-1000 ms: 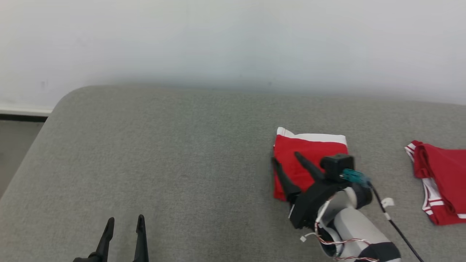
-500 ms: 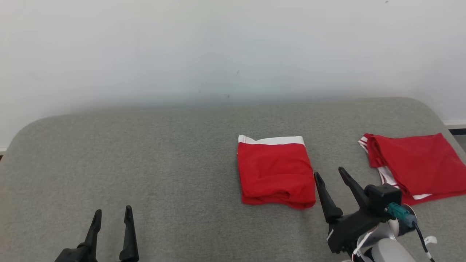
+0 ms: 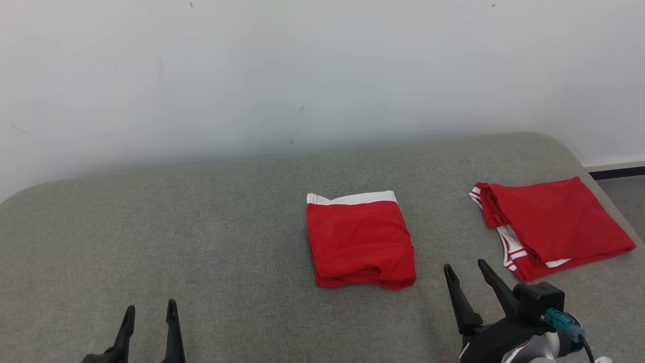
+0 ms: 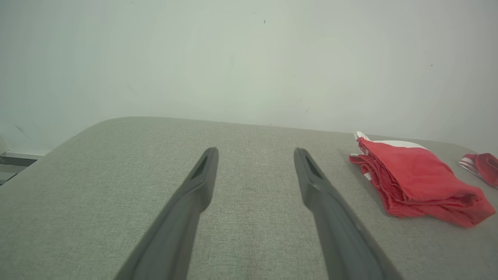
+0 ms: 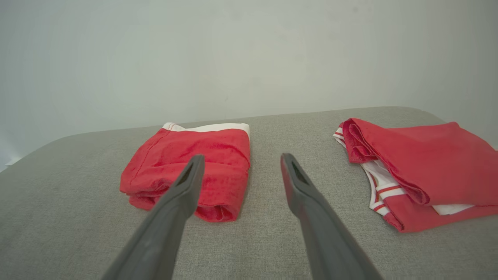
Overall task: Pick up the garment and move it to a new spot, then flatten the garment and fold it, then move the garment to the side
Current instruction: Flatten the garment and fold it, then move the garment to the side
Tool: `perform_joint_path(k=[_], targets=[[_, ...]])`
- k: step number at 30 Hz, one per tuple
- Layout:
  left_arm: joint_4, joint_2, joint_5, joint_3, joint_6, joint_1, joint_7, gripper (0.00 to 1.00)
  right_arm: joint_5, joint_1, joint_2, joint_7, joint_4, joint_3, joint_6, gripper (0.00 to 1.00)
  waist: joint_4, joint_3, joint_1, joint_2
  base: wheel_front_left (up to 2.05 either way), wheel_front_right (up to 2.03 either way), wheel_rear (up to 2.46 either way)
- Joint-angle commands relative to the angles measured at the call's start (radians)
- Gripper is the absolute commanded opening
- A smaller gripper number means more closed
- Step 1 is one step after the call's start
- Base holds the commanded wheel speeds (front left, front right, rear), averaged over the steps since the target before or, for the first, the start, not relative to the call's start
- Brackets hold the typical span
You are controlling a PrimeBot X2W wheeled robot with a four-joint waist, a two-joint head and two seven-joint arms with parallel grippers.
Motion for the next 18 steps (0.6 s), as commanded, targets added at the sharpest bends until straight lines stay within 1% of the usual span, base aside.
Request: perform_joint_path(k=[1, 18], targets=[[0.003, 0.001, 0.006, 0.005, 0.003, 0.013, -0.002, 1.0, -0.002, 0.015, 0.005, -0.003, 0.0, -0.009, -0.003, 1.0, 0.0, -0.002, 0.0, 0.0, 0.0, 0.0, 0.0], [0.0, 0.0, 0.007, 0.002, 0.011, 0.022, -0.002, 1.0, -0.009, 0.051, 0.027, 0.011, -0.017, -0.044, -0.003, 1.0, 0.008, -0.009, 0.0, 0.0, 0.0, 0.0, 0.0]])
